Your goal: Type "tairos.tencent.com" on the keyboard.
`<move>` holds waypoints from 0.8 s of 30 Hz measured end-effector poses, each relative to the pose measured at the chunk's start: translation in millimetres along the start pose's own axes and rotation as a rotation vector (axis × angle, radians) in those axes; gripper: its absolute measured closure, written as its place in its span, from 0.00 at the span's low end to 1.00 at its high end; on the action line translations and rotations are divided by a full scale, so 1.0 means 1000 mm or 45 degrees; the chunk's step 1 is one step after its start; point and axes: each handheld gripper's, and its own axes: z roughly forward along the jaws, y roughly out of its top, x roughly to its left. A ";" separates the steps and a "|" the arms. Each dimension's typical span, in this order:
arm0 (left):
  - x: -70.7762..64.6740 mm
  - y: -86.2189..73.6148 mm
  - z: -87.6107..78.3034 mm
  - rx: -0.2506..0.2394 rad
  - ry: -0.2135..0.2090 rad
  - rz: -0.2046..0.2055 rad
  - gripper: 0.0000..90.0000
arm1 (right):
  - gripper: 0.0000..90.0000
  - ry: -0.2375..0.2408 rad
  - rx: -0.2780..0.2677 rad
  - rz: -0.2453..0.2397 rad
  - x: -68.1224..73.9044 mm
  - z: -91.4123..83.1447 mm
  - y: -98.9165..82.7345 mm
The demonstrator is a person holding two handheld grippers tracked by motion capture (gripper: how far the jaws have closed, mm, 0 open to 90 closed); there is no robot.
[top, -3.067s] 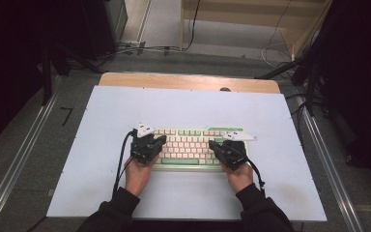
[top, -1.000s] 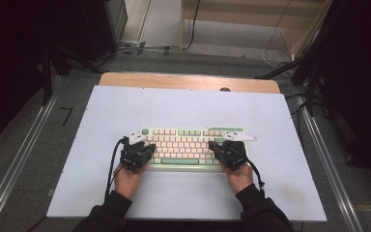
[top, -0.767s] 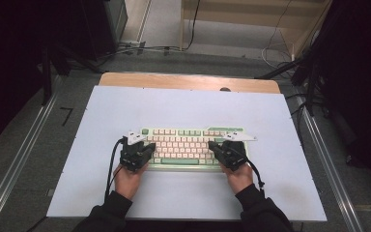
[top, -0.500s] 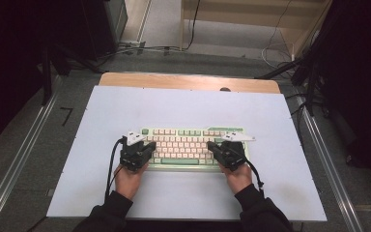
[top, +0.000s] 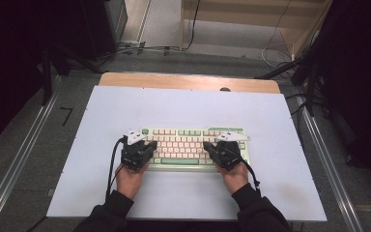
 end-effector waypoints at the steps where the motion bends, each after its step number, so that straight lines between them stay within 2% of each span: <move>1: 0.000 0.000 0.000 0.000 -0.001 0.002 1.00 | 0.98 0.001 0.002 -0.003 0.000 0.000 0.000; 24: 0.000 0.000 0.001 -0.006 0.002 0.000 1.00 | 0.98 0.023 0.003 -0.023 0.012 0.014 0.009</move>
